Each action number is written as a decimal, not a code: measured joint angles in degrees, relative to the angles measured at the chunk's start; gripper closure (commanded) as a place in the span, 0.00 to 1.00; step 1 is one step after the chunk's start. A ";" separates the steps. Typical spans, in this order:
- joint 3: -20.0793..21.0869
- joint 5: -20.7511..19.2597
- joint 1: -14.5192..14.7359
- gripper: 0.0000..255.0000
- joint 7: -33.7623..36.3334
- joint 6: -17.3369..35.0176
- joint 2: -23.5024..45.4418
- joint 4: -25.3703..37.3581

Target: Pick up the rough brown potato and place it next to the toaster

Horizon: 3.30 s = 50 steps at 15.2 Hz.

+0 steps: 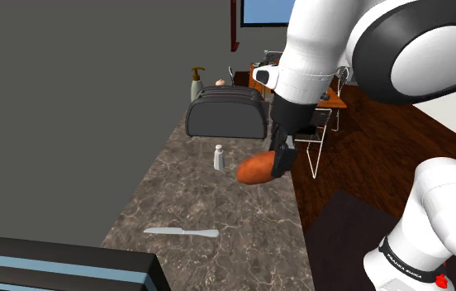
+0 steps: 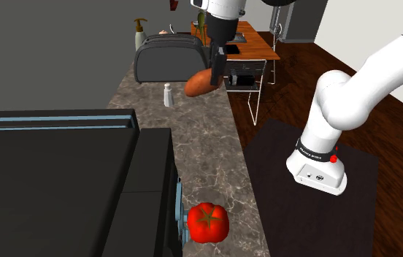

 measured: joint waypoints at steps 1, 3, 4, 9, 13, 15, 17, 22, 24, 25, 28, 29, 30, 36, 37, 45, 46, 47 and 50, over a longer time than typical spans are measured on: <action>-0.08 -0.07 -0.05 1.00 -0.03 -0.64 0.12 0.75; -0.20 -0.22 -0.17 1.00 -0.05 -1.97 0.45 2.41; -0.17 -0.28 -0.22 1.00 0.02 -2.52 0.80 3.32; -0.45 -0.51 -0.35 1.00 0.04 -6.35 1.01 7.36; -3.21 -1.74 -1.36 1.00 -3.06 -7.28 1.20 8.35; -5.33 -2.63 -2.14 1.00 -5.52 -7.46 1.31 8.55; -7.43 -3.53 -2.93 1.00 -8.02 -6.89 1.60 8.21; -13.08 -5.87 -5.09 1.00 -14.74 -6.48 3.56 9.74; -15.43 -6.77 -5.97 1.00 -17.59 -5.78 4.70 10.21; -16.57 -7.14 -6.38 1.00 -18.98 -6.19 5.40 11.34; -20.15 -8.16 -7.60 1.00 -23.39 -5.84 7.75 13.46; -21.05 -8.35 -7.88 1.00 -24.51 -5.51 8.45 13.85; -22.27 -8.57 -8.25 1.00 -25.99 -5.00 9.55 14.49; -28.55 -8.69 -9.97 1.00 -34.04 -4.47 16.17 20.71; -29.72 -8.40 -10.20 1.00 -35.57 -4.22 17.99 22.30; -37.86 -3.93 -12.90 1.00 -47.55 -5.62 31.36 36.21; -38.84 -2.98 -13.49 1.00 -49.24 -6.37 33.29 38.60; -39.38 -2.36 -13.85 1.00 -50.26 -6.18 34.54 39.50; -39.70 -2.09 -14.12 1.00 -51.09 -4.03 35.01 37.72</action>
